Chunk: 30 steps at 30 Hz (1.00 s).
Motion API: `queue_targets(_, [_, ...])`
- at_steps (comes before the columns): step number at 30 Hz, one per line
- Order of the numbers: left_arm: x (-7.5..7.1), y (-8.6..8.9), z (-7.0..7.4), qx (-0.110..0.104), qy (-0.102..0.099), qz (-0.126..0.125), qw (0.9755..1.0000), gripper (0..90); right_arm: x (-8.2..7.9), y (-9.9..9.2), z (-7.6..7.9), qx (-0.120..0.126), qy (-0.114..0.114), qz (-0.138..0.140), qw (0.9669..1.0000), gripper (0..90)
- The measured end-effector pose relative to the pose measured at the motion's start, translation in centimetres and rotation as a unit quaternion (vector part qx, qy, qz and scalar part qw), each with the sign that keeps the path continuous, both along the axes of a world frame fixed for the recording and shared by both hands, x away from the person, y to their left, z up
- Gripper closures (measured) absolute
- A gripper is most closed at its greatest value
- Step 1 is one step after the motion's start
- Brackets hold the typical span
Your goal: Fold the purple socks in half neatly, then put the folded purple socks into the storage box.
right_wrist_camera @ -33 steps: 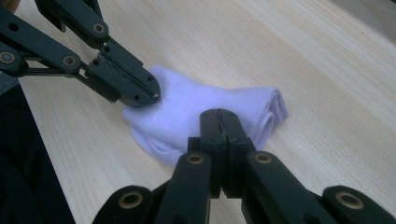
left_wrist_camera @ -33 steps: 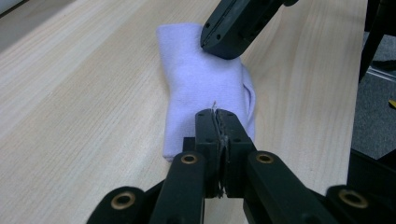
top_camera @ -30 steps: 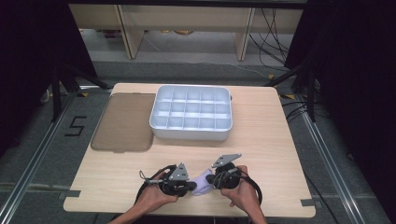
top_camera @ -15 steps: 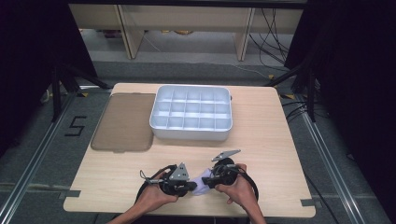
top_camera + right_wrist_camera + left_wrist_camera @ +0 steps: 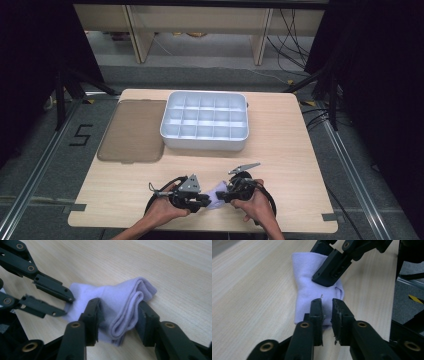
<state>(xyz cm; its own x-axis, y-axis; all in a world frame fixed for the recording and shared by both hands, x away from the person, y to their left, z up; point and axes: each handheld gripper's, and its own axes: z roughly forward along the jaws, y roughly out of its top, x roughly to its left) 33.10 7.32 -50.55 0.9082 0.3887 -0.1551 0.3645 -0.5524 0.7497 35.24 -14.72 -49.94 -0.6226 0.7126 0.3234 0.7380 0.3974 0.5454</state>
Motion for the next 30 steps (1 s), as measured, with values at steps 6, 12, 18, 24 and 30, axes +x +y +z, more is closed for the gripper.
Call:
queue_targets(6, [-0.5, 3.5, 1.9, -0.022, -0.016, 0.049, 0.9984, 47.4, -0.1, -0.2, -0.2, 0.018, -0.005, 0.008, 0.9998, 67.4])
queue_targets(12, [-0.7, 8.7, 2.0, -0.037, -0.001, 0.121, 0.992, 35.8, -0.2, -0.1, -0.1, 0.016, -0.014, 0.029, 0.9993, 70.8])
queue_targets(18, [-1.0, 11.4, 0.6, -0.001, -0.007, 0.164, 0.9864, 30.1, -0.5, 0.5, 0.0, 0.006, -0.037, 0.022, 0.9991, 71.9])
queue_targets(24, [-0.9, 12.4, -0.5, 0.04, -0.011, 0.182, 0.9825, 25.3, -0.8, 1.5, 0.5, -0.014, -0.05, 0.045, 0.9976, 72.6])
queue_targets(30, [-1.2, 12.1, -0.4, 0.037, -0.016, 0.172, 0.9842, 23.1, -1.1, 1.7, 0.8, -0.016, -0.066, 0.056, 0.9961, 72.7])
